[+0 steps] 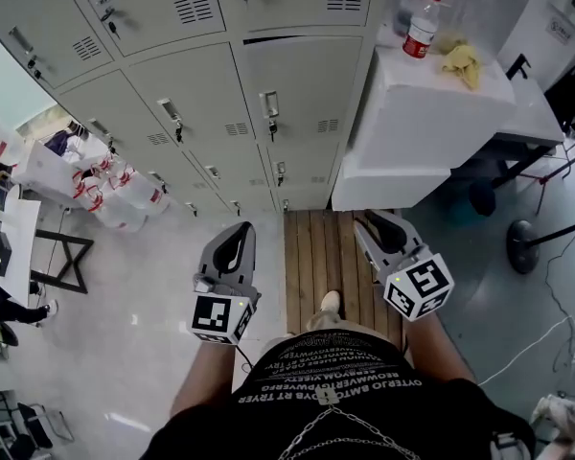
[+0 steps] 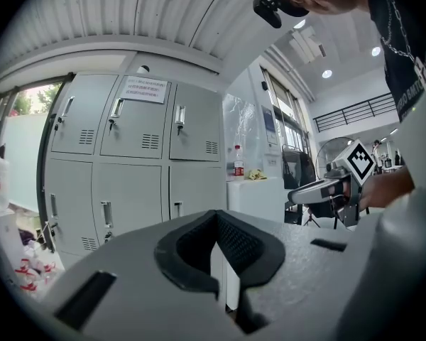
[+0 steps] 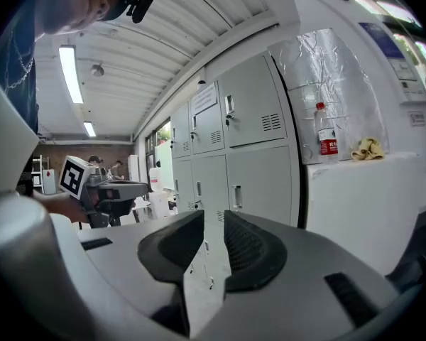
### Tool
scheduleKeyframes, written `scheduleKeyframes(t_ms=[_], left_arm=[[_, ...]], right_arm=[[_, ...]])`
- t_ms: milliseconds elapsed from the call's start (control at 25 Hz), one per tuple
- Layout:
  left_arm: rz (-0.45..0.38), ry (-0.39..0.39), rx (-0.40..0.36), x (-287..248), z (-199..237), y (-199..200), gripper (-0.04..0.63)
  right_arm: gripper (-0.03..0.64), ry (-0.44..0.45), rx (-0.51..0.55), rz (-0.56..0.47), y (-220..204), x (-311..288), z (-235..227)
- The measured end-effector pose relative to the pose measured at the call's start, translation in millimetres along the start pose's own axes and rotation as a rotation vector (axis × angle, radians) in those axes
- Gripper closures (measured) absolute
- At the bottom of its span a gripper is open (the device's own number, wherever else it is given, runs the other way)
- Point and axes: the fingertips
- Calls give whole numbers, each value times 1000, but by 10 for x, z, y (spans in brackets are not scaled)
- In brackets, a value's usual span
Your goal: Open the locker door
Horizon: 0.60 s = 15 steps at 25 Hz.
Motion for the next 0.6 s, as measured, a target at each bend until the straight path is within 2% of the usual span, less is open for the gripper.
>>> scheduleKeyframes(t_ms=[280,440,600], left_arm=[[0,73,5,-252,106,133,598],[14,88,-2,-475,56,223,598],[-12,100,-17,-686,-57,377,598]], right_arm=[[531,57,20,-20,211,-204,-330],[531,87,32,-27,323,-266,-550],[531,108,37,-35,348,-268,-790]])
Point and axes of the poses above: the fingertips, and each gripper's own axes: x backward along the fingers, z to its left, y out of its top, and after that the axes turned 5 degrees about z, right-handed
